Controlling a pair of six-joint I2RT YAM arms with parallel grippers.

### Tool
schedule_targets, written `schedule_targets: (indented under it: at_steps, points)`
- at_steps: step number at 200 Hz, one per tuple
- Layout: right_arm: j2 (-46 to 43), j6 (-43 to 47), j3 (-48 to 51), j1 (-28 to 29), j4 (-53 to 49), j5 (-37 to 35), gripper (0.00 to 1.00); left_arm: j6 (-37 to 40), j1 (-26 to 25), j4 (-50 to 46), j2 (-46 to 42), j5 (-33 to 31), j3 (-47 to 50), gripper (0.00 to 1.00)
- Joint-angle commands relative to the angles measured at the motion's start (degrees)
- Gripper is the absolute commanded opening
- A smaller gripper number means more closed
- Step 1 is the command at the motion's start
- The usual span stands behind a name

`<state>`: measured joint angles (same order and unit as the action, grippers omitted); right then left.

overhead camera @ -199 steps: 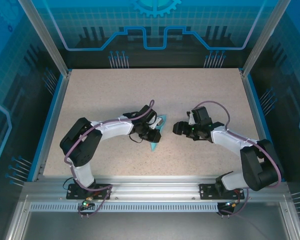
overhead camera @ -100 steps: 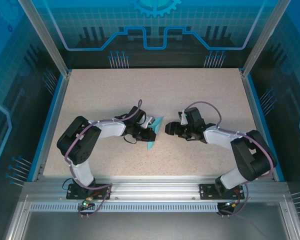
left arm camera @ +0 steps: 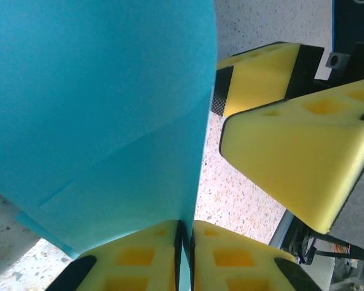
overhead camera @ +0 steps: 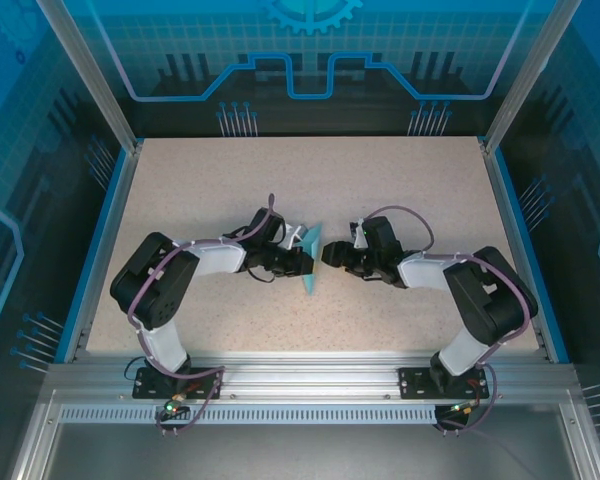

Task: Fold a paper plane with a square sheet of paper (fold left side to right side)
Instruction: Fold the wing for the fifth time at the center of the table.

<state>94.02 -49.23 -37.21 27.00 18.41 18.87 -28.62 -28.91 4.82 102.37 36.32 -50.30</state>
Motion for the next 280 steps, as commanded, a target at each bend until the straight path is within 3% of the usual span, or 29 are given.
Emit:
schedule_targets:
  at_steps: [1, 170, 280]
  points:
    - [2.2, -3.99, 1.04, 0.59, 7.29, 1.9, 0.65, -2.2, 1.39, 2.63, -0.53, 2.26, 1.89, 0.14]
    - [10.57, -6.76, -6.19, 3.75, 11.2, 2.33, 0.59, -7.27, 5.21, 11.15, -0.42, 4.72, 7.5, 0.14]
    - [15.88, -7.97, -11.28, 4.81, 2.25, 0.99, 0.51, -7.86, 5.72, 11.0, 1.07, 4.99, 7.08, 0.18]
